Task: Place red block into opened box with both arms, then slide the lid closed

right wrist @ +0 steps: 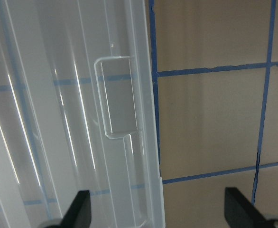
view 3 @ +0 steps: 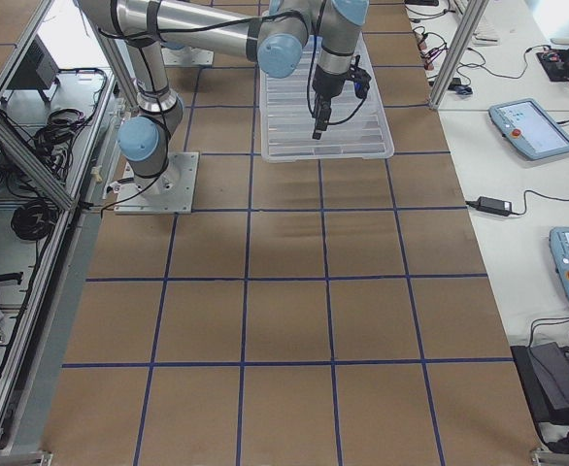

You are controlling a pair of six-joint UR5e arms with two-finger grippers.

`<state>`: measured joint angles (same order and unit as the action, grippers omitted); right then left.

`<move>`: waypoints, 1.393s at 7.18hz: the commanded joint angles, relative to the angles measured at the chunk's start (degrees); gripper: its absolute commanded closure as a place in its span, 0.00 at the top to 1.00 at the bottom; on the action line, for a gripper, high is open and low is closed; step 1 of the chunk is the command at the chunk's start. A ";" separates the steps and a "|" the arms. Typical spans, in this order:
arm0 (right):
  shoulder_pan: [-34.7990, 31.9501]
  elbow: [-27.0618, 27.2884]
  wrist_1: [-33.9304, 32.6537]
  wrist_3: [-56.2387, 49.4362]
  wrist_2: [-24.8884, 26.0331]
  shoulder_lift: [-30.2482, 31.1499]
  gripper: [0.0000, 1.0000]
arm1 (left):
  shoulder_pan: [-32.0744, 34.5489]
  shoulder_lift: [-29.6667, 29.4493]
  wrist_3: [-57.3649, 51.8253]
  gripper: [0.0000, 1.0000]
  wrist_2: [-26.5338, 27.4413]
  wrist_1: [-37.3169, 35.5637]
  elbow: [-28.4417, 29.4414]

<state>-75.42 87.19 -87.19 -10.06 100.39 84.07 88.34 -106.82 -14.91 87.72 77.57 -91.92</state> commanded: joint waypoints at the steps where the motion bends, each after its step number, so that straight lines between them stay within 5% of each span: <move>1: -0.08 0.09 0.43 0.04 -0.10 0.22 1.00 | 0.52 -0.32 1.73 0.00 -0.18 -11.69 -7.19; 9: 0.01 0.44 0.09 -0.04 0.33 0.13 1.00 | -0.54 -1.46 6.92 0.00 -1.06 -26.83 -21.52; 10: -0.08 0.44 0.09 0.04 0.33 0.13 1.00 | -0.54 -1.89 7.00 0.29 -0.98 -29.73 -21.98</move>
<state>-75.44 87.63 -87.06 -10.08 100.72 84.20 87.87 -108.33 -8.02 86.69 51.43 -112.44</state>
